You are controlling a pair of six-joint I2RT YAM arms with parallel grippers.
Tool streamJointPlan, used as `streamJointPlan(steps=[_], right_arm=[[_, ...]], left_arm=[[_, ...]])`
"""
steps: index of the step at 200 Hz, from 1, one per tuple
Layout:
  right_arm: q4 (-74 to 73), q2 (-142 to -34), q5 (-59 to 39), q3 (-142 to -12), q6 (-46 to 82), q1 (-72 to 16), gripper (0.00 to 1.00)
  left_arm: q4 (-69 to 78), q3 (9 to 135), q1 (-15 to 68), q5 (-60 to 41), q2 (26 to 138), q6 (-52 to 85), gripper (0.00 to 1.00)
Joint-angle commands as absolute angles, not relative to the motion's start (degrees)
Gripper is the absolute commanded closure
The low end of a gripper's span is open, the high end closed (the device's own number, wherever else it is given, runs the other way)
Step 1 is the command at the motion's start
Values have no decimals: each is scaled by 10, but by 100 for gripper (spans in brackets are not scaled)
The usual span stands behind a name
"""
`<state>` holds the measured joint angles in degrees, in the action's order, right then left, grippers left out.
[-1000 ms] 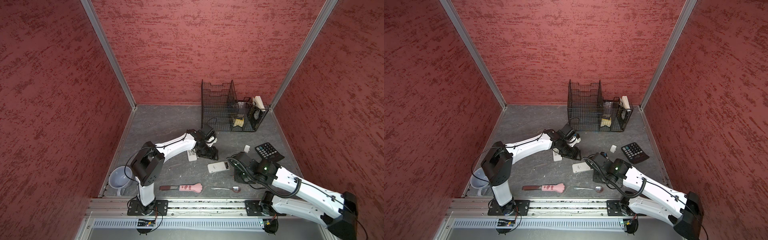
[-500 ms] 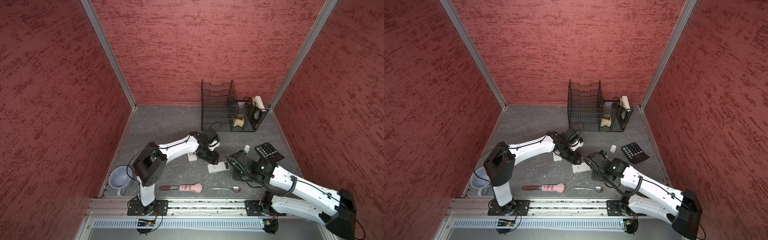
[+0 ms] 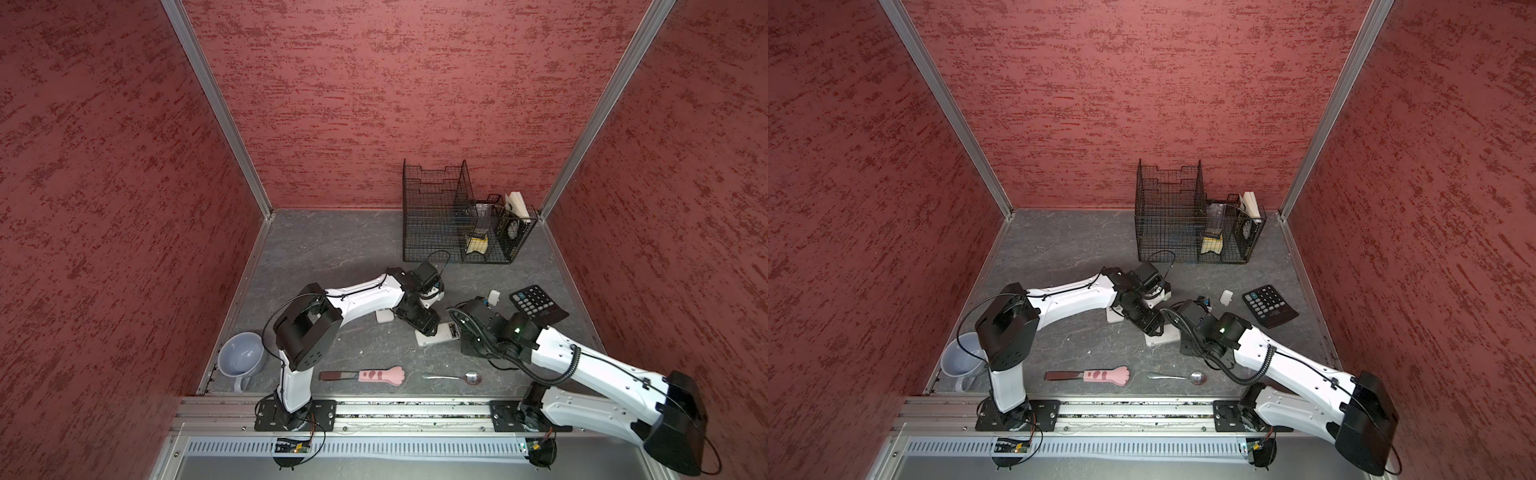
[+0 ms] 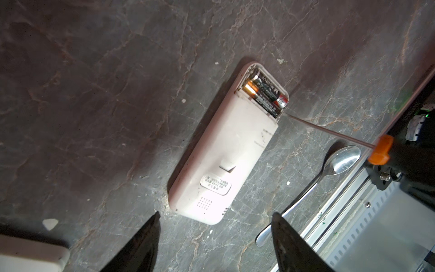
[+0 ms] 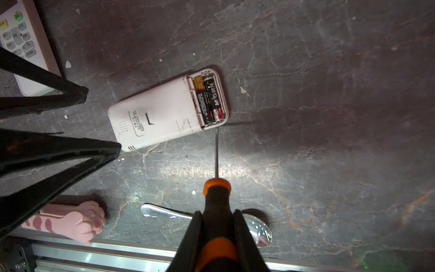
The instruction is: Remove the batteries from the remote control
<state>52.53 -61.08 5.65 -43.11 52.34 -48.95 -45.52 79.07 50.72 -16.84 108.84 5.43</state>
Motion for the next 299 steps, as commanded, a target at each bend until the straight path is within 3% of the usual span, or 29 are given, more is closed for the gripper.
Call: streamJointPlan(steps=[1, 164, 299], right_arm=[[507, -614, 74, -435, 515, -479, 100], [543, -562, 49, -447, 514, -459, 100], [526, -593, 59, -470, 436, -436, 100]], left_arm=[[-461, 790, 517, -158, 1097, 33, 25], [-403, 774, 575, -28, 1142, 32, 25], [-381, 729, 576, -13, 1147, 10, 38]])
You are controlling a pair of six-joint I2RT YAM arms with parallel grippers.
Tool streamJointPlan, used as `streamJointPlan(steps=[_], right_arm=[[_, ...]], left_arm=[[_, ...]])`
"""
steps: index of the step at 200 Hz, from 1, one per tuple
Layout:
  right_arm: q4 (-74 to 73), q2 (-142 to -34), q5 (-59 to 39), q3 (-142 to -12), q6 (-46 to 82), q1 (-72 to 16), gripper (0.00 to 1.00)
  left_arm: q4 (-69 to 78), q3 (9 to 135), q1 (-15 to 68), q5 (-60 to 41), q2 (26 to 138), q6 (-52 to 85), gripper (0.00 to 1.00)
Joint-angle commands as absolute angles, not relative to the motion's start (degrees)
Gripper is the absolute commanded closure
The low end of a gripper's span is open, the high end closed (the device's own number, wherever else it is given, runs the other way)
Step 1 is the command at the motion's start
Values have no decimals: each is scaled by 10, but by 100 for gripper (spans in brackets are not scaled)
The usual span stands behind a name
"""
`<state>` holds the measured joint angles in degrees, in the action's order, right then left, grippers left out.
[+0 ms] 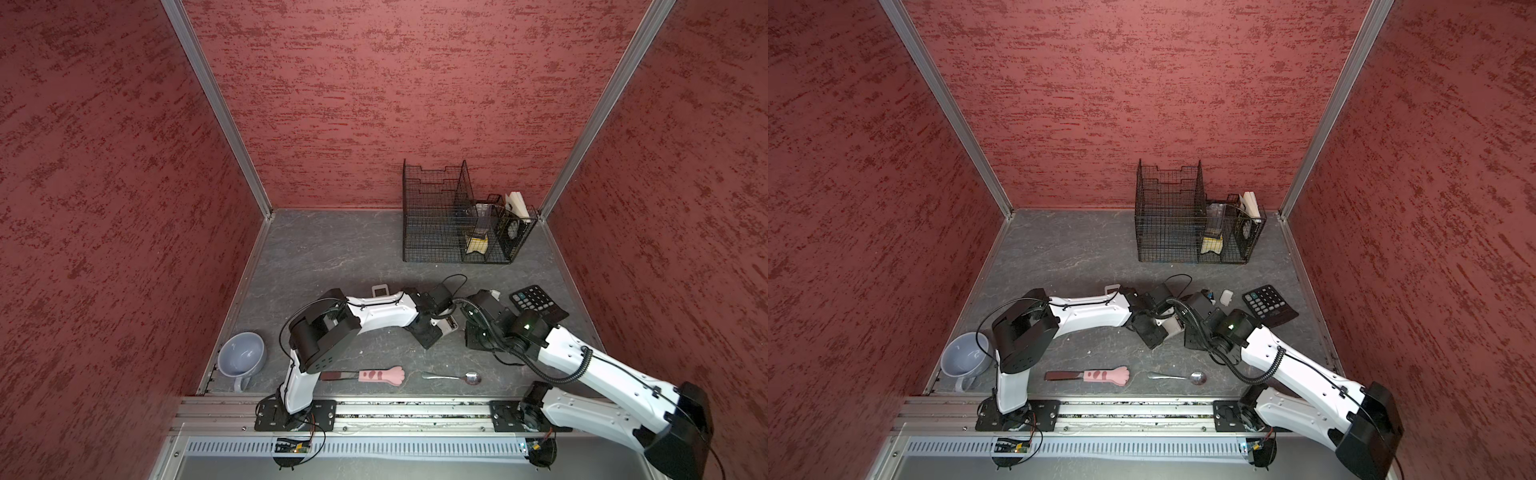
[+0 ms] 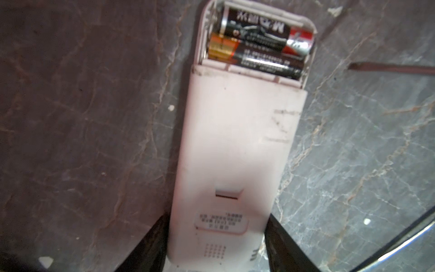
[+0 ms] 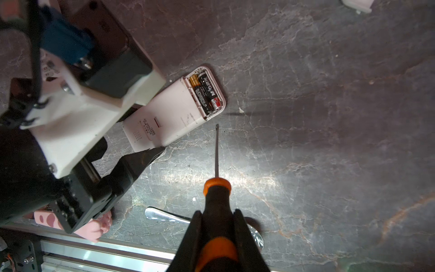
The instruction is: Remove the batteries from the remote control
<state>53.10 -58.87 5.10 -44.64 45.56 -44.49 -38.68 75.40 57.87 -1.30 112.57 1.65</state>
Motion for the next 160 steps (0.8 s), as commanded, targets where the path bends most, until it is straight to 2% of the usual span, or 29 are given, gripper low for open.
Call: streamJointPlan(steps=[1, 70, 160], right_arm=[[525, -594, 59, -470, 436, -436, 100], [479, -608, 37, -469, 390, -406, 100], [494, -612, 24, -468, 386, -400, 100]], left_arm=[[-381, 730, 576, -13, 1147, 10, 38], [-378, 724, 580, -17, 1149, 4, 37], [-378, 725, 579, -18, 1150, 4, 38]])
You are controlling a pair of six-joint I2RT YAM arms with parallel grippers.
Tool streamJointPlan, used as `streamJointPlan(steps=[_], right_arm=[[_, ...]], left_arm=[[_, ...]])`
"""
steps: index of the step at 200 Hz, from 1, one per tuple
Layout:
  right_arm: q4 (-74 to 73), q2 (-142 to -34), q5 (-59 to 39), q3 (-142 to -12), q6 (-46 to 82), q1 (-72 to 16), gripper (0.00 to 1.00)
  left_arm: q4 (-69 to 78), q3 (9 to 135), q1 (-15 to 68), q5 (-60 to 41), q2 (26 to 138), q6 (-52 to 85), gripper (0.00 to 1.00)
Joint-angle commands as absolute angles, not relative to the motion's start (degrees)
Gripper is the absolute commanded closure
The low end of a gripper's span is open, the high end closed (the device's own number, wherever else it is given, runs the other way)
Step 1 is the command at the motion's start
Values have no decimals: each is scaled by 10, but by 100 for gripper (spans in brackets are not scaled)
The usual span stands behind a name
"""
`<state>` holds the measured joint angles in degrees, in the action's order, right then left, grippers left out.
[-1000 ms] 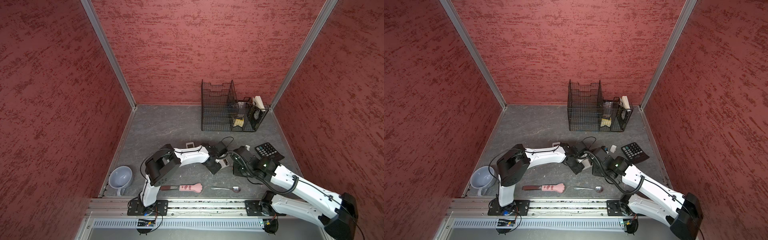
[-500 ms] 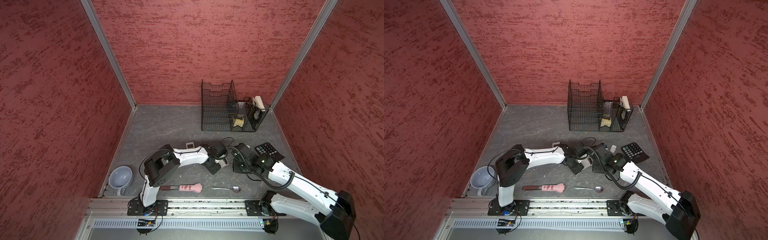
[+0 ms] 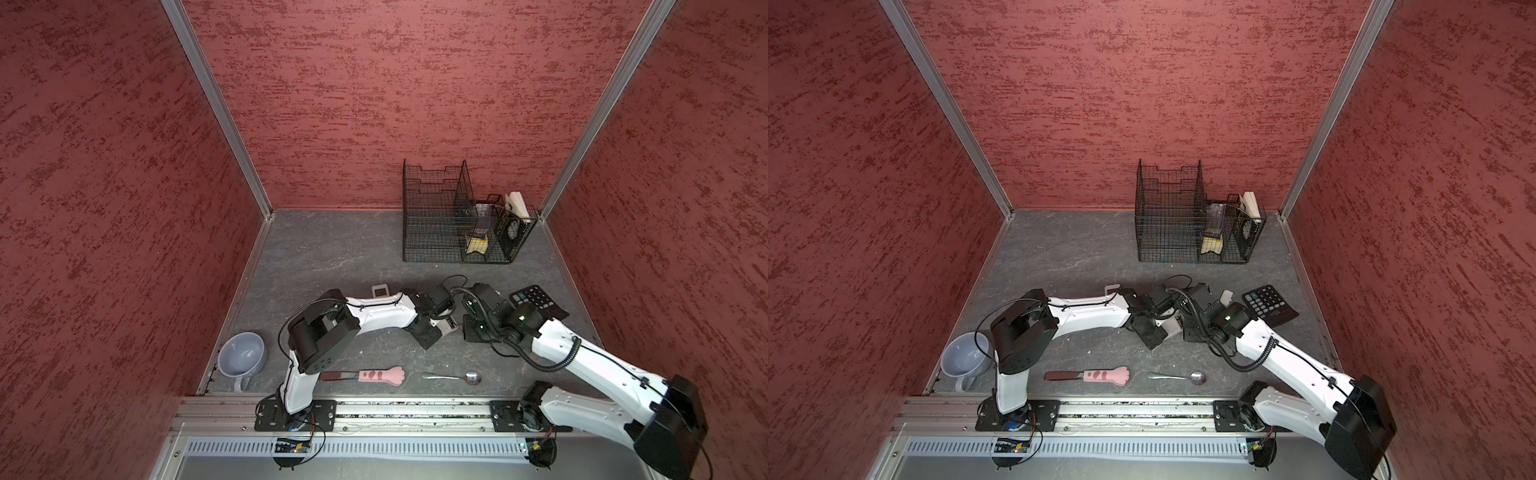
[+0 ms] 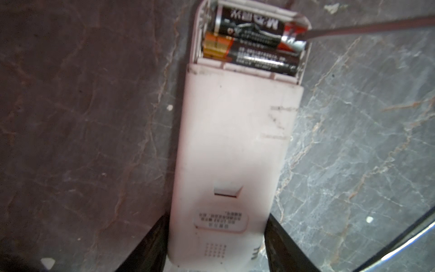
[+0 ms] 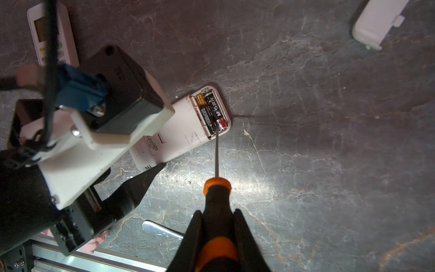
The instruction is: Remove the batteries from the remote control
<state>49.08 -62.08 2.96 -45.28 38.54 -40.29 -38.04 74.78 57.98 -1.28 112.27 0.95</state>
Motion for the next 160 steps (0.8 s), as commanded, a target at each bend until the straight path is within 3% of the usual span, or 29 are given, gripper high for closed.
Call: streamJointPlan(steps=[1, 160], right_arm=[[495, -611, 25, -468, 386, -399, 100], [514, -611, 34, -456, 386, -399, 100]], left_arm=[[-378, 725, 580, -18, 1150, 4, 37], [-380, 725, 580, -17, 1153, 2, 37]])
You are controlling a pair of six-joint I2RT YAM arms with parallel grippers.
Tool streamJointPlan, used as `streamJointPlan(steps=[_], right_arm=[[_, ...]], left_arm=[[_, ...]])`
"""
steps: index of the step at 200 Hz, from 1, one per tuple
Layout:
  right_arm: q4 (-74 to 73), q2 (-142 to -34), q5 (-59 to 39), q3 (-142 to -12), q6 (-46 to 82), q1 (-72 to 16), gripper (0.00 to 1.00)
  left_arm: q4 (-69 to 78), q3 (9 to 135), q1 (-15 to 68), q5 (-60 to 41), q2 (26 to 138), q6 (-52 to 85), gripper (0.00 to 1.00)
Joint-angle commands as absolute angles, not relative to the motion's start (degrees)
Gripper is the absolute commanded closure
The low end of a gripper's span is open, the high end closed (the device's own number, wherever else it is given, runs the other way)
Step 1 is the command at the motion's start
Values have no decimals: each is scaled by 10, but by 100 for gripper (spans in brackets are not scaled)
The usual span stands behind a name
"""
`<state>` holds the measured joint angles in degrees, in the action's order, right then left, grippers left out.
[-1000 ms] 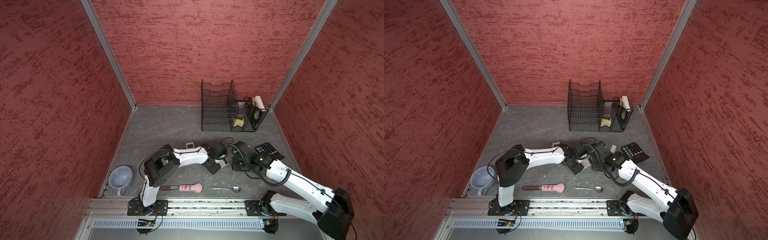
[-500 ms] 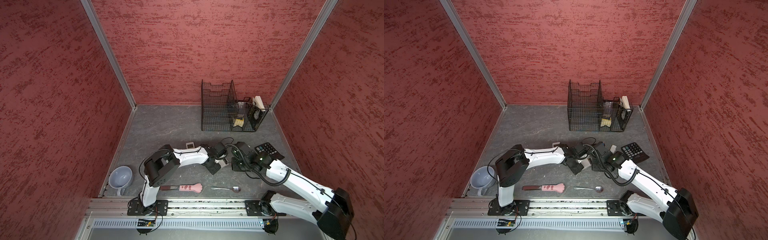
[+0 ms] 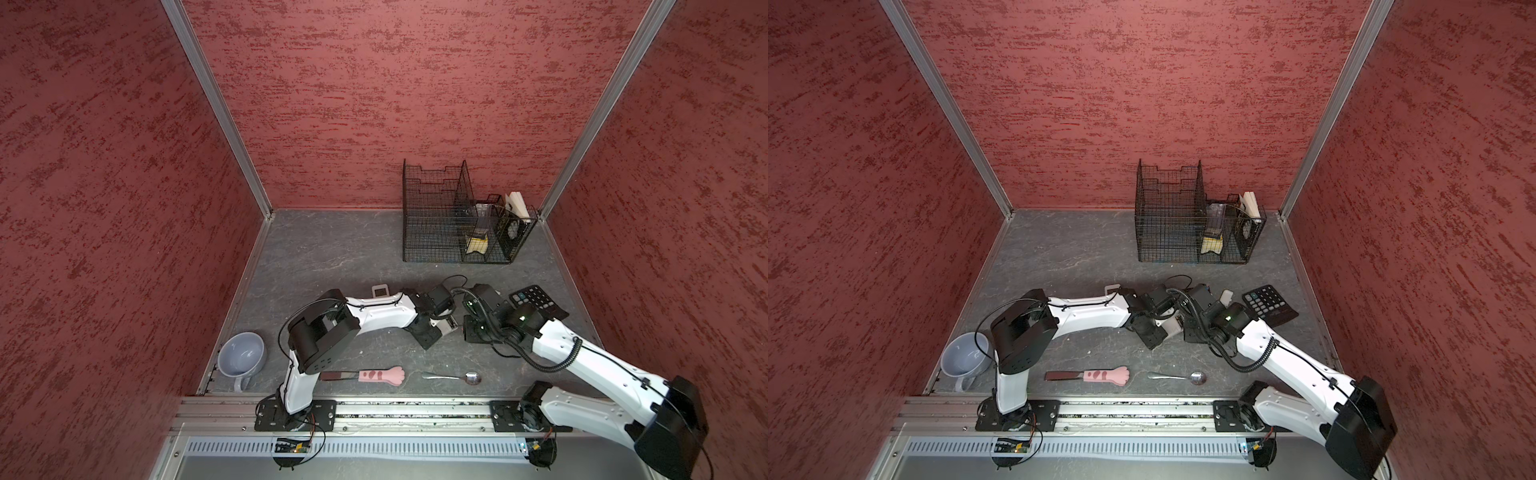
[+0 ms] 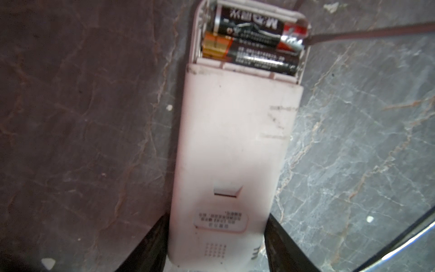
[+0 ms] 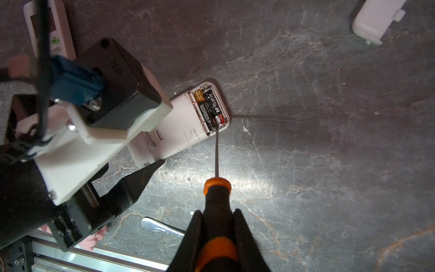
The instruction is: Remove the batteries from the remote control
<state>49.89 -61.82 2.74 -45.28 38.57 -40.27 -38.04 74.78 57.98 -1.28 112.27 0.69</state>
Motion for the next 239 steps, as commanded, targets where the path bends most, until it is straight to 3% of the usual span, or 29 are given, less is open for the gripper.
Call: streamJointPlan(steps=[1, 239], right_arm=[[514, -611, 34, -456, 386, -399, 100], [506, -619, 27, -459, 376, -394, 100]], left_arm=[[-380, 725, 580, -17, 1154, 1, 37], [-380, 723, 584, -17, 1158, -2, 38]])
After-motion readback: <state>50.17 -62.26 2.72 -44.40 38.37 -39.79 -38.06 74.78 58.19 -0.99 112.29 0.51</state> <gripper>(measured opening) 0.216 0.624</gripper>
